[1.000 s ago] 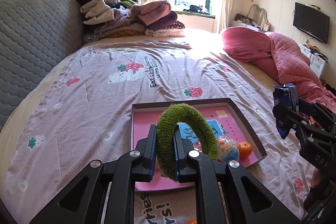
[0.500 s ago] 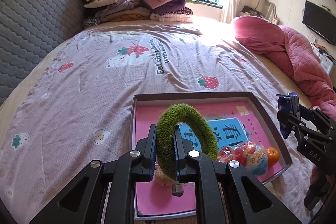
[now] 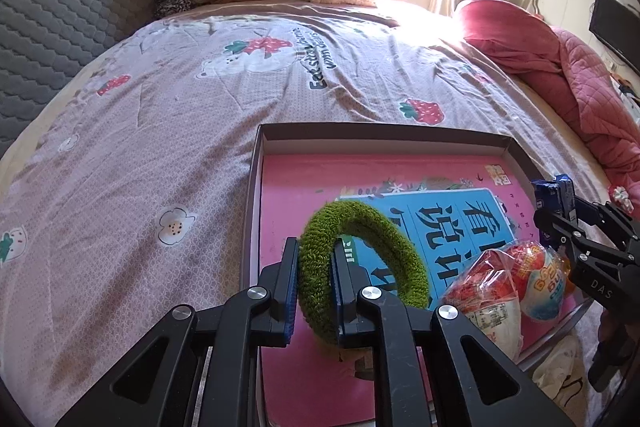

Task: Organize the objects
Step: 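Carry the packet with the right gripper while the left carries the ring over the tray, then lower the ring onto the pink book and open the left gripper while the right releases the packet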

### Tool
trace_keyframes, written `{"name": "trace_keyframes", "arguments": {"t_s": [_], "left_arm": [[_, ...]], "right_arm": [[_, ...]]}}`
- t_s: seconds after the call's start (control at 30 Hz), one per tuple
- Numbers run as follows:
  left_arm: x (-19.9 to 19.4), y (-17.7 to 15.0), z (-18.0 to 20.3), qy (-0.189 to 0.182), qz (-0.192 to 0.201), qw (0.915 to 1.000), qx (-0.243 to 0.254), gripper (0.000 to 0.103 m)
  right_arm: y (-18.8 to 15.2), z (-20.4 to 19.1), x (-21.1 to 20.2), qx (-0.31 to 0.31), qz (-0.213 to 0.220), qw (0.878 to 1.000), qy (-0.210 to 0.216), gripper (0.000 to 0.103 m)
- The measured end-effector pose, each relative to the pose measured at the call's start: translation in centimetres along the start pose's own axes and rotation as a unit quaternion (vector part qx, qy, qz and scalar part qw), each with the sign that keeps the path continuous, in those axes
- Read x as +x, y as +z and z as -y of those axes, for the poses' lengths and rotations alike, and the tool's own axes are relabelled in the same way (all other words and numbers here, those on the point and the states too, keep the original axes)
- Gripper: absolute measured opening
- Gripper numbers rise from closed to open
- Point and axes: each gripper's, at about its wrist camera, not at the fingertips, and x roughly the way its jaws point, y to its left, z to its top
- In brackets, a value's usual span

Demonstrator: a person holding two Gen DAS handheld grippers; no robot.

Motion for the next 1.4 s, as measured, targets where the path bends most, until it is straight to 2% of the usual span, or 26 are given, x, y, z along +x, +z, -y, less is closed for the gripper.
{"name": "trace_keyframes", "arguments": {"t_s": [0.23, 0.3, 0.37, 0.5, 0.73, 0.87, 1.1, 1.2, 1.4], "left_arm": [[0.6, -0.3, 0.2, -0.001, -0.008, 0.9999, 0.006, 0.017], [0.7, -0.3, 0.2, -0.001, -0.010, 0.9999, 0.005, 0.023], [0.9, -0.4, 0.1, -0.002, -0.013, 0.9999, 0.004, 0.024], [1.2, -0.5, -0.1, -0.001, -0.021, 0.9998, -0.003, 0.035], [0.6, -0.2, -0.2, -0.005, -0.014, 0.9999, -0.006, 0.036], [0.2, 0.1, -0.3, -0.009, -0.008, 0.9999, -0.011, 0.042], [-0.9, 0.5, -0.3, -0.012, 0.003, 0.9998, -0.014, 0.046], [-1.8, 0.6, 0.0, -0.014, 0.012, 0.9997, -0.014, 0.052], [-4.4, 0.6, 1.2, -0.007, 0.035, 0.9993, 0.000, 0.054]], "right_arm": [[-0.3, 0.3, 0.6, 0.009, -0.009, 1.000, -0.003, 0.052], [-0.3, 0.4, 0.6, 0.008, -0.011, 1.000, -0.009, 0.052], [-0.3, 0.4, 0.6, 0.007, -0.012, 1.000, -0.013, 0.052], [-0.2, 0.5, 0.6, 0.008, -0.012, 1.000, -0.015, 0.053], [0.0, 0.7, 0.3, 0.010, -0.011, 1.000, -0.017, 0.053], [0.2, 0.9, 0.1, 0.012, -0.009, 1.000, -0.022, 0.053], [0.6, 1.0, -0.7, 0.020, 0.000, 1.000, -0.025, 0.053], [1.0, 0.9, -1.4, 0.024, 0.007, 1.000, -0.019, 0.053], [1.6, 0.1, -3.4, 0.025, 0.022, 0.999, -0.005, 0.054]]}}
